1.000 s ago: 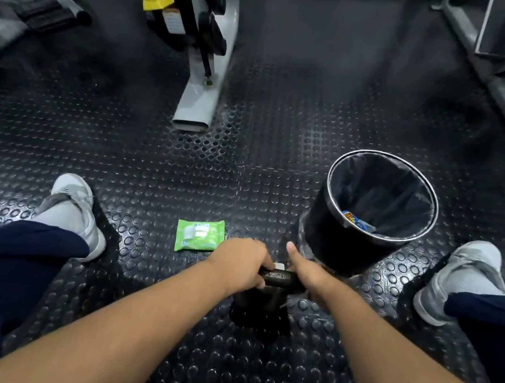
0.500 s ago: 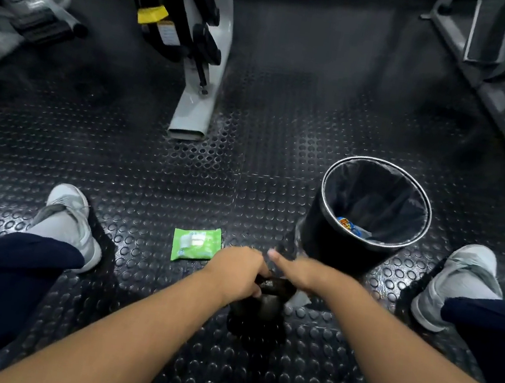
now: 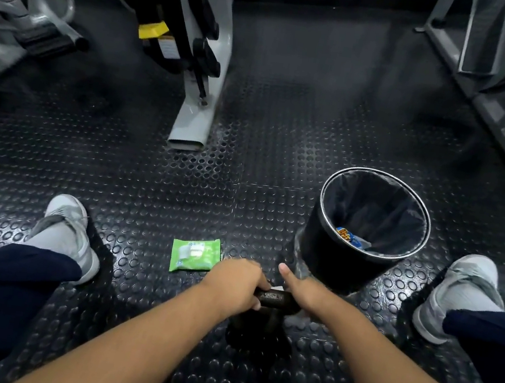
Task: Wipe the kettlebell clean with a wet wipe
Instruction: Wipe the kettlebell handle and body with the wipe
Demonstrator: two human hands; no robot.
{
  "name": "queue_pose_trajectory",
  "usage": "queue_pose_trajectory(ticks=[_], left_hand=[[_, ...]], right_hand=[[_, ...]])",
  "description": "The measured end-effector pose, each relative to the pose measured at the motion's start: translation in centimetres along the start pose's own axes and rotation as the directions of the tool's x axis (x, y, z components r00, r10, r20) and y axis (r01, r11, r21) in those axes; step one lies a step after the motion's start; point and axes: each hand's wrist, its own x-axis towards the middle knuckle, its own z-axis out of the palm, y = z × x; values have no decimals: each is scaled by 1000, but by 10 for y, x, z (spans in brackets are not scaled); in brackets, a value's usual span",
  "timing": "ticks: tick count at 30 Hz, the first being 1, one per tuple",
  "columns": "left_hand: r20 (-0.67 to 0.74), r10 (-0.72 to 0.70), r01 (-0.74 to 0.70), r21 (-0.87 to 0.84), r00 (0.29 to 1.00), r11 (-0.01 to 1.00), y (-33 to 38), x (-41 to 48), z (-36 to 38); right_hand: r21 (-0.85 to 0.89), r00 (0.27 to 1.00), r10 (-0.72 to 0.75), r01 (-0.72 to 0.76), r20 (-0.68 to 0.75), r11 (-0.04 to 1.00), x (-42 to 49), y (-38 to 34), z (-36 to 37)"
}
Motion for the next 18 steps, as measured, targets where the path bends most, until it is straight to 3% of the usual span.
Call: queue_pose_trajectory(ticks=[3,7,14,18], left_hand=[[-1,0,0,0,1000,1000,0,1,0],[8,-6,6,1,1000,1000,1,0,-1],[17,-6,6,-17,1000,1000,0,-1,-1],[17,-7,7,-19,1000,1000,0,0,0]], right_hand=[[-66,999,-50,49,-4,997,-5,-6,-6],[-67,1000,-7,9,25,998,-5,-8,-4],[184,997,34,-45,63,982,27,23,13],[89,998,44,-48,46,995,10,12,0]])
